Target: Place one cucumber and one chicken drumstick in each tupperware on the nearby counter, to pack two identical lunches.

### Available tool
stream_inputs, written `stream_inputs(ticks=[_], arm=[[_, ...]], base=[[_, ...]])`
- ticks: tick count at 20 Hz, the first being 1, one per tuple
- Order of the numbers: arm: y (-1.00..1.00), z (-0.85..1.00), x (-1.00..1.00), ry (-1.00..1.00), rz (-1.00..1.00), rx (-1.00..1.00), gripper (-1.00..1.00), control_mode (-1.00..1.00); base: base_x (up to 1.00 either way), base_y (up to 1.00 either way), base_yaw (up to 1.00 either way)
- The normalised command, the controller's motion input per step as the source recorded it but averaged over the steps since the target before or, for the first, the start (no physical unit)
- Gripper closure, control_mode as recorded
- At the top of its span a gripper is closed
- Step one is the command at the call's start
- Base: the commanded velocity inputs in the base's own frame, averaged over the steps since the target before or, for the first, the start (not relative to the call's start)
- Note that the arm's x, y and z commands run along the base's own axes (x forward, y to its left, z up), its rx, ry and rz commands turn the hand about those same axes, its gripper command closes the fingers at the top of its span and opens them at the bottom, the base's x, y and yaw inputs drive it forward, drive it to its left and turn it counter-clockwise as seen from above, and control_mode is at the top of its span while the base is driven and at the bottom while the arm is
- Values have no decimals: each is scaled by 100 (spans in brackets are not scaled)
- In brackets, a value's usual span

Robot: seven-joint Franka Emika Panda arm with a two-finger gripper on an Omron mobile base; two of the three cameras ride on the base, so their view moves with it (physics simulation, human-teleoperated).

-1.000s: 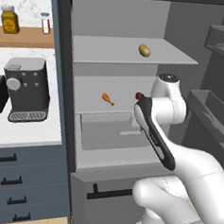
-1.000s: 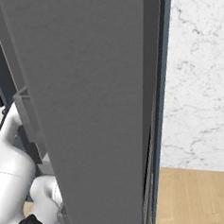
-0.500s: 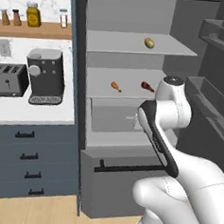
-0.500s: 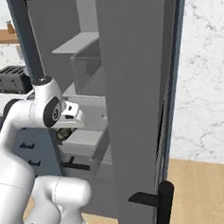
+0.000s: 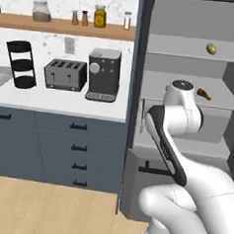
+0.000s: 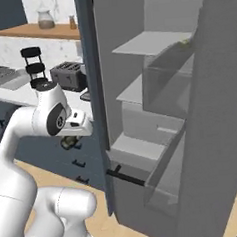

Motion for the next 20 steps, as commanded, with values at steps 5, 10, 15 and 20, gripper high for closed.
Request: stream_inputs(ticks=[5,10,15,20], arm=[[0,0,0,0,0,0,100,100],[0,0,0,0,0,0,100,100],[0,0,0,0,0,0,100,100],[0,0,0,0,0,0,100,100]], base=[[5,35,52],[46,76,39],[82,91,20],[100,84,12]])
